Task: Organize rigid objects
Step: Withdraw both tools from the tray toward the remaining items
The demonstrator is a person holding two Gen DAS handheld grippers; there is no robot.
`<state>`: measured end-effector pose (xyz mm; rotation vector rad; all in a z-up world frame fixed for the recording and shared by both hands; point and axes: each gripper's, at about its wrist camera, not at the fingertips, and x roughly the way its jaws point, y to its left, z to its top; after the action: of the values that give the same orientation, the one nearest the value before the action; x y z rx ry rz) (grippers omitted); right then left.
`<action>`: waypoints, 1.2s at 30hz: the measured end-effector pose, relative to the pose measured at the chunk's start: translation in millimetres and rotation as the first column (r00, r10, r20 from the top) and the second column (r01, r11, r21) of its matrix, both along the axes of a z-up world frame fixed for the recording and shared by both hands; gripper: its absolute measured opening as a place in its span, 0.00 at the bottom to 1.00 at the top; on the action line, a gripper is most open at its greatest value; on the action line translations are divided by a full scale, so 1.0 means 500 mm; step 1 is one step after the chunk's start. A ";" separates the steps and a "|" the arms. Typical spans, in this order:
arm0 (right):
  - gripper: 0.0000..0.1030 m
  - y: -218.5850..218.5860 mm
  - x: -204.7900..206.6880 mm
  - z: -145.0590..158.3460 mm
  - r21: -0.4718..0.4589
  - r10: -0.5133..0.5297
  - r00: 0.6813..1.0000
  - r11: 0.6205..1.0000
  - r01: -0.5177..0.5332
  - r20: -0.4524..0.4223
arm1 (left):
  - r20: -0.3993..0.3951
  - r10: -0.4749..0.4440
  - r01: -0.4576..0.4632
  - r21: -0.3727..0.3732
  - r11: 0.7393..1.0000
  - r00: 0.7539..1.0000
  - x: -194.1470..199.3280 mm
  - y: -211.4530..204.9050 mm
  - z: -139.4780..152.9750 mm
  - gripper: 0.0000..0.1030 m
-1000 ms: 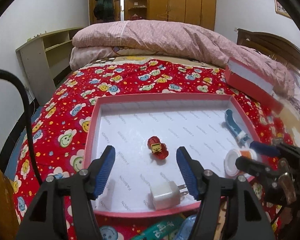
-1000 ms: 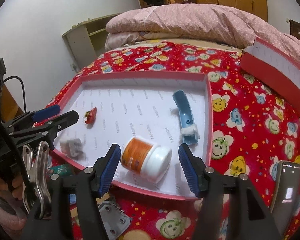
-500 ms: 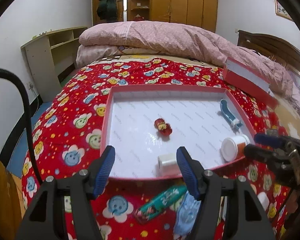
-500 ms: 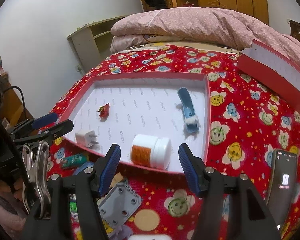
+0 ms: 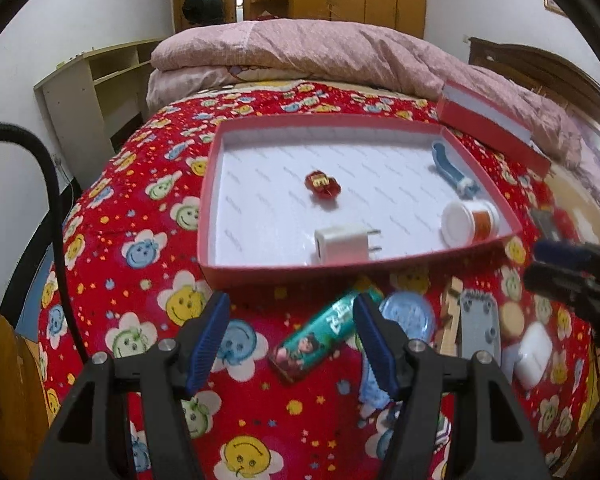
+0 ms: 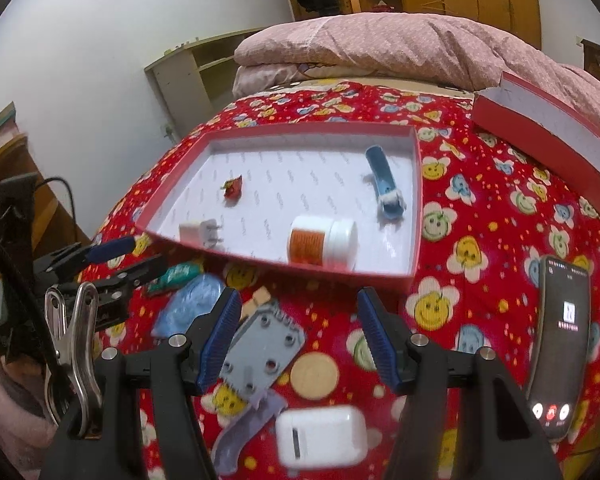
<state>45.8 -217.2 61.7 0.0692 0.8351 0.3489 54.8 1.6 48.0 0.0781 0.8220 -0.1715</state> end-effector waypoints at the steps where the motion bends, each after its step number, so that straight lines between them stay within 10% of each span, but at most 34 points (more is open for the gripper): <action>1: 0.60 0.000 -0.008 -0.002 -0.006 0.004 1.000 1.000 -0.004 -0.002 | -0.002 -0.005 0.005 0.000 1.000 1.000 -0.002 -0.001 -0.003 0.66; 36: 0.71 -0.009 -0.121 -0.110 -0.145 -0.021 0.998 0.989 0.013 -0.054 | -0.001 -0.045 0.045 0.040 0.998 0.999 0.018 -0.023 -0.054 0.68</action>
<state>-14.9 -221.5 6.7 -0.0494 0.9126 0.2700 63.8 -9.8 21.1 0.1345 0.8239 -0.1970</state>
